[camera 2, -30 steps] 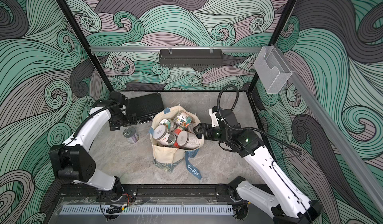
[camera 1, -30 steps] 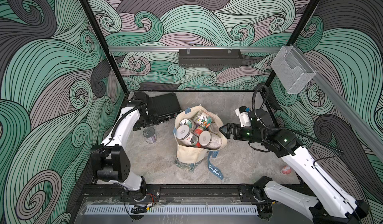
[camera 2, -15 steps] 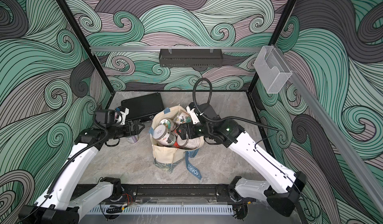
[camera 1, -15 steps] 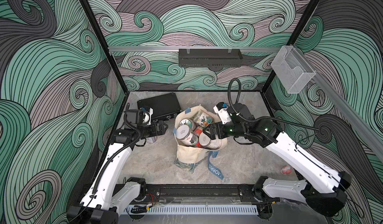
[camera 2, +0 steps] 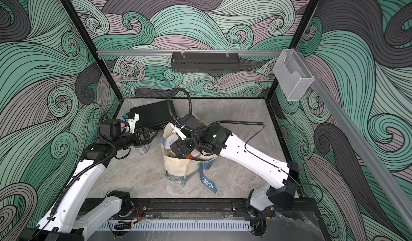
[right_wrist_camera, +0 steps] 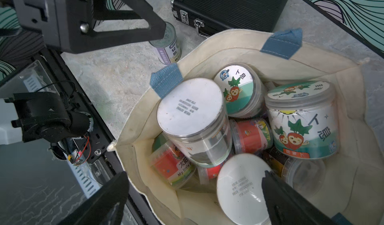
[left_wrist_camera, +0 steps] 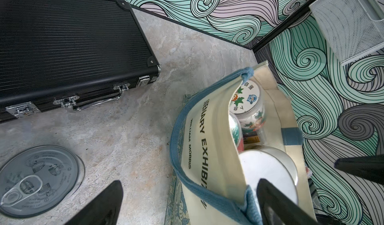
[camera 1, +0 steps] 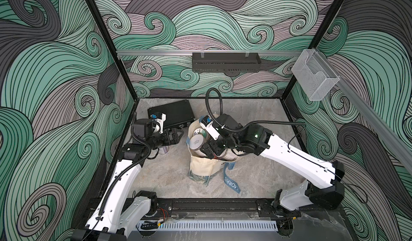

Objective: Take out the seed jars from the canvas bag
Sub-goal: Pick up the seed jar from the canvas bag.

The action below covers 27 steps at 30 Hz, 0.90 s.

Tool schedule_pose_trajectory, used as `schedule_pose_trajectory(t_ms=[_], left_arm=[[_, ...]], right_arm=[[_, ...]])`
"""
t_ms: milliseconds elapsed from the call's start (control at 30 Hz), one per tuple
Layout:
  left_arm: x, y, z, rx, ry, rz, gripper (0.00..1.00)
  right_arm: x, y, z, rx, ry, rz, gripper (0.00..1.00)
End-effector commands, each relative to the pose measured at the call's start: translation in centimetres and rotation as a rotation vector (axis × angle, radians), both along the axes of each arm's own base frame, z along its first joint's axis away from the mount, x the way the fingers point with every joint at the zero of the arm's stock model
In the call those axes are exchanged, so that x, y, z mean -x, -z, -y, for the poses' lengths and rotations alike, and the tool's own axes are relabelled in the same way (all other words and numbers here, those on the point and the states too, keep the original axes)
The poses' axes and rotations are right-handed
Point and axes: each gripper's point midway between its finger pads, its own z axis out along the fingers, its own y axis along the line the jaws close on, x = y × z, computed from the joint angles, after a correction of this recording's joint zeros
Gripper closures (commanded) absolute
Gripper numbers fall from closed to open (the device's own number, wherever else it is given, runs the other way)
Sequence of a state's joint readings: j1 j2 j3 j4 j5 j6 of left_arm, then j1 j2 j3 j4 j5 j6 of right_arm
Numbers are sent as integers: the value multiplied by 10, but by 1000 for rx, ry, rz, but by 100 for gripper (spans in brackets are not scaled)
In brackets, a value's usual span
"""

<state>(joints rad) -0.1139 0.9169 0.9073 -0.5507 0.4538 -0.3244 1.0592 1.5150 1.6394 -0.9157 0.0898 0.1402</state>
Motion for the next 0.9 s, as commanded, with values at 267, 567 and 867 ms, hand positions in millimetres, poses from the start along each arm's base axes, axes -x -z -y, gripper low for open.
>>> schedule_pose_trajectory(t_ms=[267,567,867], left_arm=[[0,-10,5,25,20,31,1],[2,-12,4,18,16,39,1],[6,-19,4,25,20,63,1]], right_arm=[[-14,26,-15,189,-24,38,1],[-32,56,-32,283,9,40,1],[-54,60,-37,332,97,85,13]])
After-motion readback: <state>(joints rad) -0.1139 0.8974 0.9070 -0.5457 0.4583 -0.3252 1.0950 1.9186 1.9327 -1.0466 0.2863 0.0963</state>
